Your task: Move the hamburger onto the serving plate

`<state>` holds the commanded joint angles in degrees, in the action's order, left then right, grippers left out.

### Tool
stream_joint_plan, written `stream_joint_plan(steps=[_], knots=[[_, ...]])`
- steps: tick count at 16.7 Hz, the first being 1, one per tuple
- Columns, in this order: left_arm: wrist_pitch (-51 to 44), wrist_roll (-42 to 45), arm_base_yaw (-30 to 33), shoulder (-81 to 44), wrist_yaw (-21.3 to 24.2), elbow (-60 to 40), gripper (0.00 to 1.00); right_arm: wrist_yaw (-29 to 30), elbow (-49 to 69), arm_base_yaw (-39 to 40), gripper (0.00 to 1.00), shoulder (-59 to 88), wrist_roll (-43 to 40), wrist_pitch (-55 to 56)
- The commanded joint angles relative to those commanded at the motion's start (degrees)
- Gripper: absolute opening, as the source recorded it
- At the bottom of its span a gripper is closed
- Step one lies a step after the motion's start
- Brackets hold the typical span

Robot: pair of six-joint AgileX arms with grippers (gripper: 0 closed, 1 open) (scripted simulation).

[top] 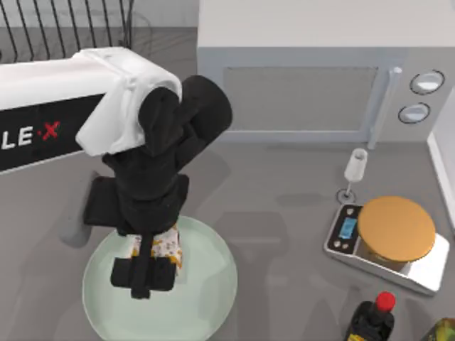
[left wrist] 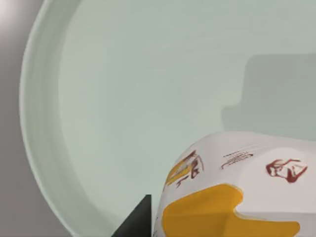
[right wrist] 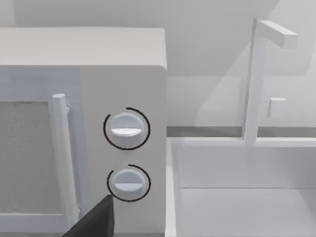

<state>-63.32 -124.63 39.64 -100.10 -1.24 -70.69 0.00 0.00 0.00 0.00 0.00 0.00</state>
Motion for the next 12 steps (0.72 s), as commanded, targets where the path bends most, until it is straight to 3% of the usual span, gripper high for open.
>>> stream_joint_plan(steps=[7,12], knots=[[0.3,-0.7,0.1,-0.2,0.0,0.1,0.0,0.0,0.0,0.0,1.0,0.0,0.0,0.0],[8.4,-0.5,-0.2,-2.3,-0.1,5.4,0.0,0.0,0.0,0.0,1.0,0.0,0.0,0.0]])
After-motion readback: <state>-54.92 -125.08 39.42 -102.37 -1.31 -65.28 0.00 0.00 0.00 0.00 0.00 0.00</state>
